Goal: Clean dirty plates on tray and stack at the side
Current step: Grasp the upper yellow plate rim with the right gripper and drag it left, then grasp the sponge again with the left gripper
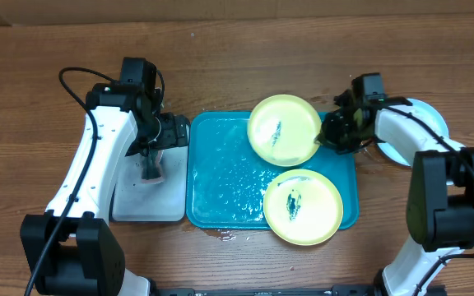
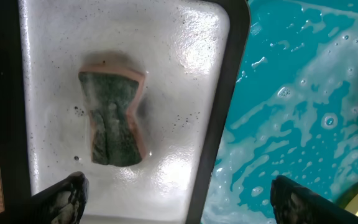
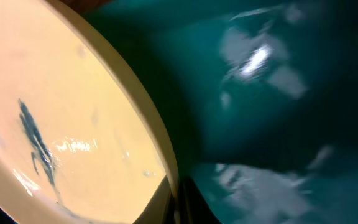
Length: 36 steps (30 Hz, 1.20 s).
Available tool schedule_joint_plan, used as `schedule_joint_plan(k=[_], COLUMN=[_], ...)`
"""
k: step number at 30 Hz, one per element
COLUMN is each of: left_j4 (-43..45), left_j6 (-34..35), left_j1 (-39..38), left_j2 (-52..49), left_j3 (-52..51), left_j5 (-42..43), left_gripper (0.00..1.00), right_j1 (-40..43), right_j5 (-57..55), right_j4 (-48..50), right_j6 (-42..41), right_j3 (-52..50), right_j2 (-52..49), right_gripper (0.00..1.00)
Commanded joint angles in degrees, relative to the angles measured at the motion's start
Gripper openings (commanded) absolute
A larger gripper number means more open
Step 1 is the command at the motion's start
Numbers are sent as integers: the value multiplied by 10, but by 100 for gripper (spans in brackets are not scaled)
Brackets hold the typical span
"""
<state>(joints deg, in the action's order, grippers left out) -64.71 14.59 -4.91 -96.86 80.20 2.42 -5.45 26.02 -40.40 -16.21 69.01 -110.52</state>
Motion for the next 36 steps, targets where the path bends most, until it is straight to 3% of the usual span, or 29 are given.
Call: schedule_joint_plan(k=[1,8,17,27,36], left_j4=[2,2,18,47,85], left_j6=[-9,-16,-6,39,36], left_j1=[-4,-4,-3,1,1], left_j2=[8,7,-9,-73,-105], left_j3=[6,6,-18,-73,-74], left_j5=[4,-34,-63,-86,-86], left_gripper=[93,89,82,90,73], right_j1=[-38,-120,-167,-167,-167], right_j5=[42,-19,-50,-50,-50], right_j4=[-7,-35,-34,-36,-42], right_j6=[-17,-94,-96,-99,-111], right_j3=[31,42,42,42,42], right_j2=[-3,-3,-3,-3,-3], right_gripper=[4,4,4,4,4])
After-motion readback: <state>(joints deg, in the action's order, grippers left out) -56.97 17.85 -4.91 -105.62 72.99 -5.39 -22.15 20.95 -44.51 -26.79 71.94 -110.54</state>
